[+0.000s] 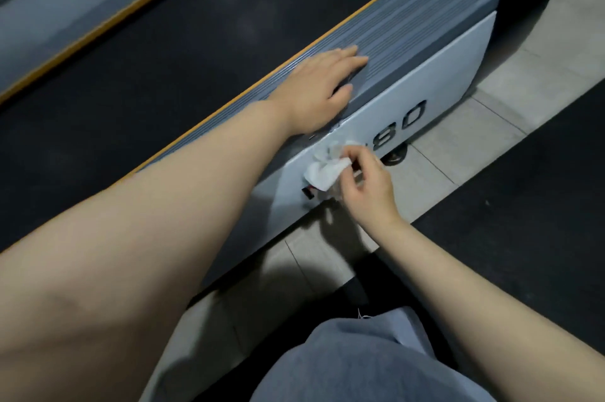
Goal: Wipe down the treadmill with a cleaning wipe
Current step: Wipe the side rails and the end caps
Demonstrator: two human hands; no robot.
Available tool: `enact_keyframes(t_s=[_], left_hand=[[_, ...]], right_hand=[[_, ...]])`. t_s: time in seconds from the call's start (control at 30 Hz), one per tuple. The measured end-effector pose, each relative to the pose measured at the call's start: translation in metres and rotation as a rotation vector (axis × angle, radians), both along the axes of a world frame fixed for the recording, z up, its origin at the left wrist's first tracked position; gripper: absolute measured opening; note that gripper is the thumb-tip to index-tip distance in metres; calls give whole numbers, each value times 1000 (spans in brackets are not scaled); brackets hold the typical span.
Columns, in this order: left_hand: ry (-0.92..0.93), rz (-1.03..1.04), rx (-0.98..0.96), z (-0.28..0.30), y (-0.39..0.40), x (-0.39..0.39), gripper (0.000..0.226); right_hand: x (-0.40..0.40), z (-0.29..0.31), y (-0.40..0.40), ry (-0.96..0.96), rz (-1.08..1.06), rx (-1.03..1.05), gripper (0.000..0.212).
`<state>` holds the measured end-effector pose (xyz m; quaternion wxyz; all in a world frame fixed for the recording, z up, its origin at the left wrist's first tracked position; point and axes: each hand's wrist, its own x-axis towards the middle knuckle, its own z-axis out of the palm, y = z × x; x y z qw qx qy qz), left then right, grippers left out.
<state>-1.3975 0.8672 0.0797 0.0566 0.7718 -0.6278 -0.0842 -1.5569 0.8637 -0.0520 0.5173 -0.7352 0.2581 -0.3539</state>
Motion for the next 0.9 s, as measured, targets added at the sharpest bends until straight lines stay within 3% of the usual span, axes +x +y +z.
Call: enact_keyframes(t_s=[0.1, 0.2, 0.27, 0.4, 0.47, 0.5, 0.57, 0.67, 0.73, 0.8, 0.9], left_hand=[[22, -49, -49, -6, -5, 5, 58], [60, -30, -88, -7, -2, 1, 52], [84, -10, -91, -4, -2, -2, 52], [97, 6, -113, -5, -3, 1, 52], [106, 1, -117, -6, -5, 3, 54], [114, 6, -120, -7, -6, 3, 54], [131, 22, -132, -7, -6, 3, 54], [192, 35, -158, -7, -5, 2, 53], [197, 35, -162, -7, -5, 0, 53], [143, 18, -163, -4, -6, -2, 53], [26, 23, -160, -2, -8, -8, 54]], right_hand=[[7, 18, -24, -119, 85, -348, 21], [2, -8, -51, 43, 206, -714, 23], [-8, -21, -64, 148, 103, -562, 23], [1, 11, -130, 51, -527, 273, 30], [11, 33, -154, -17, -664, 415, 32], [15, 43, -148, -31, -668, 385, 31], [19, 50, -110, -57, -491, 117, 28], [11, 39, -55, -70, 81, -574, 24], [9, 32, -82, -50, 121, -695, 26], [12, 31, -132, -20, -214, -398, 24], [3, 25, -215, 28, -628, 360, 40]])
